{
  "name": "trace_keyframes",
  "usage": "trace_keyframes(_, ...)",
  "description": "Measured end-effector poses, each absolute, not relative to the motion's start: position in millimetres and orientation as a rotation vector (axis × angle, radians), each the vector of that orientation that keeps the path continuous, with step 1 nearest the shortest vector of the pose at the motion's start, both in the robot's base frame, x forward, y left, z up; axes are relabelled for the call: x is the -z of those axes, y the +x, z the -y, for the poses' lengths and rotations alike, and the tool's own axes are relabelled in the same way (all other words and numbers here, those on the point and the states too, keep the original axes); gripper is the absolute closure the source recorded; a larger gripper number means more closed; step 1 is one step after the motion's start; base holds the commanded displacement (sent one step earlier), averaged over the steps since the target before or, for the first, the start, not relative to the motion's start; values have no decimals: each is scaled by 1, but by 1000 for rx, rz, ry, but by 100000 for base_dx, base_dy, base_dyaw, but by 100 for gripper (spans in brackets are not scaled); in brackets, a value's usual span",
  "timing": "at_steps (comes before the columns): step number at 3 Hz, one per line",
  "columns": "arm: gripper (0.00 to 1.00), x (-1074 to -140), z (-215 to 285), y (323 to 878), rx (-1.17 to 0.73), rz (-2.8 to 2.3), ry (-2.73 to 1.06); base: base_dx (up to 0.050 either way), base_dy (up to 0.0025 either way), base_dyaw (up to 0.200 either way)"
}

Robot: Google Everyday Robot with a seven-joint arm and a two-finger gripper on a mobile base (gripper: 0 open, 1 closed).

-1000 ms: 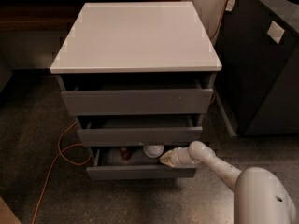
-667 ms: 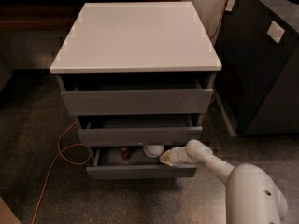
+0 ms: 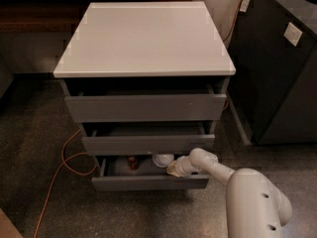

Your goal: Pick coke can from bottom drawer and place on counter

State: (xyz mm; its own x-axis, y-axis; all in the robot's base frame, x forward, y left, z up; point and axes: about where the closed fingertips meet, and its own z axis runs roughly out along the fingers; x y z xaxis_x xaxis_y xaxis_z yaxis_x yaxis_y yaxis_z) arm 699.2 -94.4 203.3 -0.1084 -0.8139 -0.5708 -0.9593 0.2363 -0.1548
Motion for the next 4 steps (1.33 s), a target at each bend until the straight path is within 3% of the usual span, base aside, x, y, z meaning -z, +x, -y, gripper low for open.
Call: trace_keyframes(4, 100, -202, 87, 689, -367, -1949, -1629, 0, 0, 0)
